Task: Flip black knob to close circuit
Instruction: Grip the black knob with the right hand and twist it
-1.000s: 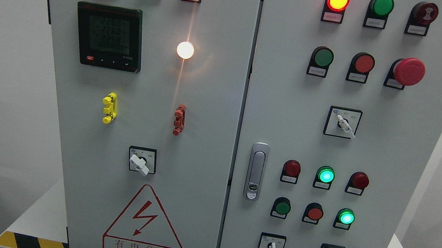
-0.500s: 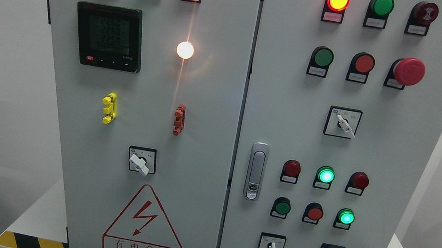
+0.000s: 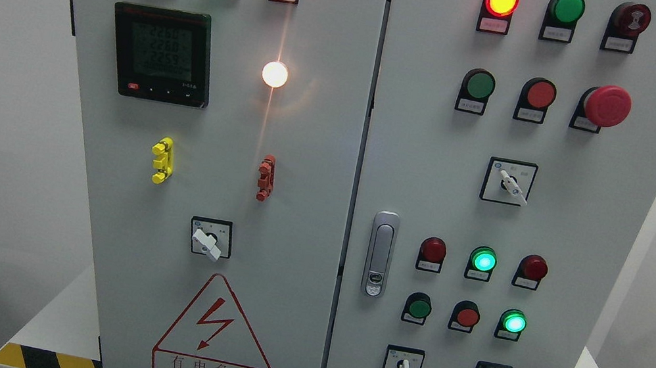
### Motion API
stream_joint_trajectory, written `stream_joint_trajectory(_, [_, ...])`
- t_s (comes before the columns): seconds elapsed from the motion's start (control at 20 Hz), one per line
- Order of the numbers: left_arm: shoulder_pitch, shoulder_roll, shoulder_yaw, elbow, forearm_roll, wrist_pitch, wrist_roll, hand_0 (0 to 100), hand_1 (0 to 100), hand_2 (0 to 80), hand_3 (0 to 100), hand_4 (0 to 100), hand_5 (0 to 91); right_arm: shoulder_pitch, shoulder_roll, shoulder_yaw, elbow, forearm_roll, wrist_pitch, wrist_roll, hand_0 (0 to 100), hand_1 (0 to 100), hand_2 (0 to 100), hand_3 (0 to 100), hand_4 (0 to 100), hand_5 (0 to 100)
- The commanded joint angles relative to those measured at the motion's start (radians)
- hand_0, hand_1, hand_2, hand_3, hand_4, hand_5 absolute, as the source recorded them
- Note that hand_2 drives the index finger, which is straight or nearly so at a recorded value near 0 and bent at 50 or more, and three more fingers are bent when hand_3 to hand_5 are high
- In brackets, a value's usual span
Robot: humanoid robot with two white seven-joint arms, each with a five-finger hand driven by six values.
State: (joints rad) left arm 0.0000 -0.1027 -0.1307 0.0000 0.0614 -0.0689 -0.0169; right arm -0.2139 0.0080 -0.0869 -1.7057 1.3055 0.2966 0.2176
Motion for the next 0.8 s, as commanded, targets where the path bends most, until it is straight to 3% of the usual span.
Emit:
stream_joint_trajectory(0.0, [0.021,0.000,0.000,-0.023,0.000,0.000,0.000,12,56,0.0,0,0,0.0,-0.021,0.000,-0.013,0.015,0.006,-0.001,0.011,0,0,85,100,89,92])
stream_joint_trajectory(0.75, [0.021,0.000,0.000,-0.023,0.000,0.000,0.000,12,56,0.0,0,0,0.0,-0.019,-0.016,-0.050,0.020,0.008,-0.007,0.011,0,0,85,100,88,92])
